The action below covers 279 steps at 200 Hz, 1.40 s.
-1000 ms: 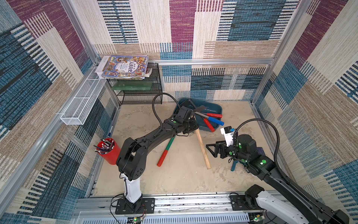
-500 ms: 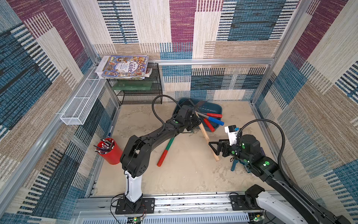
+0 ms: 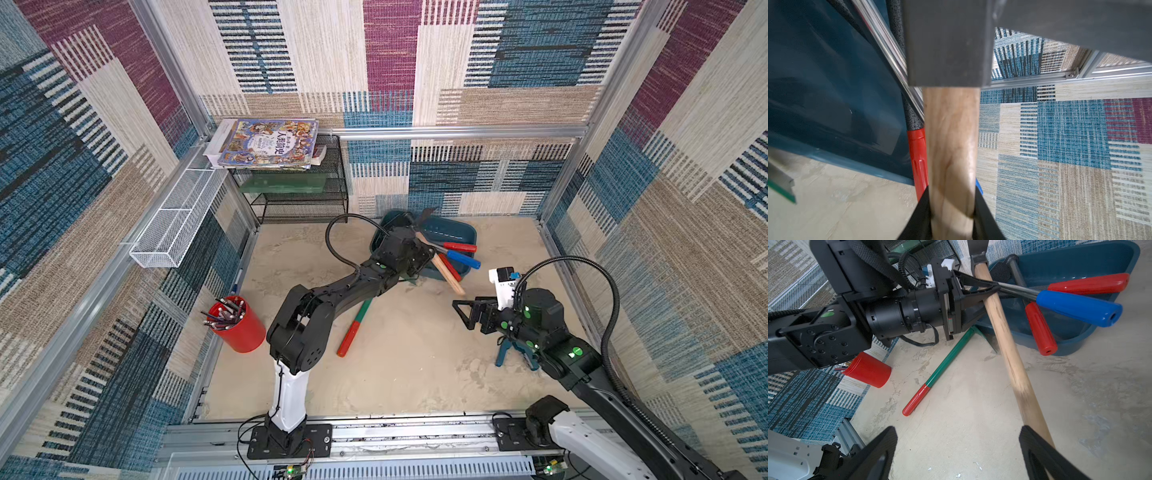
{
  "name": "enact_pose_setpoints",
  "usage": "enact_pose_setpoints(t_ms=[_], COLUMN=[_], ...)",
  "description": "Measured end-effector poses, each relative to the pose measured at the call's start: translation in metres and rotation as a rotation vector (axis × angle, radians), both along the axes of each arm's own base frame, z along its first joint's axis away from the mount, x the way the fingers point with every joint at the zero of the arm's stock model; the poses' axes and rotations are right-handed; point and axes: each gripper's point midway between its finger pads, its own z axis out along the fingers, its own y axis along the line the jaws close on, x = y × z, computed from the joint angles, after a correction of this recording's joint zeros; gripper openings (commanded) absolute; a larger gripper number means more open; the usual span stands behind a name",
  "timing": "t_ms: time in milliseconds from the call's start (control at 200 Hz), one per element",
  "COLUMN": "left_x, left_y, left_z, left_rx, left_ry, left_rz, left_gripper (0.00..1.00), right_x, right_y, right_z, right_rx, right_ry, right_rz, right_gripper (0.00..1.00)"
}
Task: Put the small hoe into the storage box
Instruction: Pick up the hoe from the center of the board, then place the hoe in the storage box.
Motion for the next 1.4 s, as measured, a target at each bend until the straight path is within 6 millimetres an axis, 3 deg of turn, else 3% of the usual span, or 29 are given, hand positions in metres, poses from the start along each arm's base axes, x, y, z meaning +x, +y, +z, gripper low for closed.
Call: enact_pose_setpoints(t_ms=[391,601,1397], left_x=[0.02,0.029,0.048], left_y=[-0.002,-0.003,0.001], left_z=[0.014,-0.003,-0.018], left_rx=[-0.147,-0.208,-0.354], left_ry=[-0.028,0.019,0.091], left_rz=[0.121,0.182,0.325], left_gripper=[0.0,0.0,0.0], right_x=[0.001,0.001,-0.001], right_y=[-0.007,-0.008,-0.011], right_z=[-0.001,-0.002,-0.006], right_rx=[-0.006,-0.008,-0.001], right_ry=[0.003,0.006,0.01], right_rz=[-0.031,-0.033,-0.041], right_gripper=[0.96,0.96,0.96])
